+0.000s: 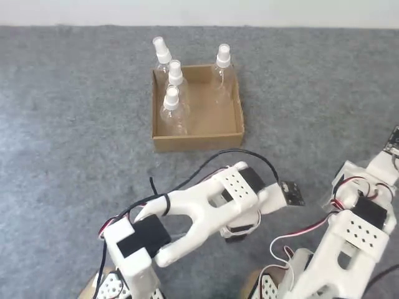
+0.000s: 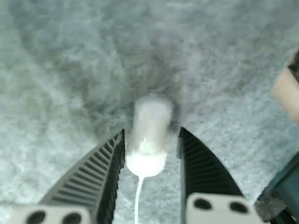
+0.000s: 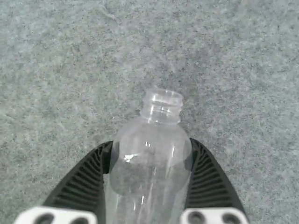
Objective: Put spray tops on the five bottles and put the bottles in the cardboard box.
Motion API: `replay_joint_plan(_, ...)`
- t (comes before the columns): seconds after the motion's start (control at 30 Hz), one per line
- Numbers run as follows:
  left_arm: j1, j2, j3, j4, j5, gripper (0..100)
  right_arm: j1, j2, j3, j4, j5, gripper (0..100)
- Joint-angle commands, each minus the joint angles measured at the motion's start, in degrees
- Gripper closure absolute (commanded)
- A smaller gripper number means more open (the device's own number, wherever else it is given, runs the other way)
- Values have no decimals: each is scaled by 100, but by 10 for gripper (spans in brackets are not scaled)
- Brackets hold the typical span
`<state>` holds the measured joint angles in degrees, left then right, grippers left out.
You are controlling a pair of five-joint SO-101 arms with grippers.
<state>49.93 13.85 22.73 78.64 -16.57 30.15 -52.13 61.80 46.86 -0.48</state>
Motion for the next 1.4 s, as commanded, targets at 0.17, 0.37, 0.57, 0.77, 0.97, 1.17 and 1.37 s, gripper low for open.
replay_joint_plan(0.17,-35,-44,-207,97,-88,835,-57,-180,-264,-119,0,971)
replay_joint_plan(0.37,-35,-44,-207,97,-97,953,-66,-180,-264,-119,0,971)
replay_joint_plan(0.57,-53,-185,-321,642,-88,987,-66,-180,-264,-127,0,971)
replay_joint_plan(0.77,-114,-791,4,703,-62,987,-66,-180,-264,-127,-18,971)
replay_joint_plan(0.97,-422,-1591,391,677,-62,987,-66,-180,-264,-119,-44,971)
replay_joint_plan(1.17,-695,-2242,620,659,-62,987,-374,-180,-246,-92,-35,971)
replay_joint_plan(1.37,-791,-3226,1191,308,-62,987,-743,-180,-105,-136,0,971)
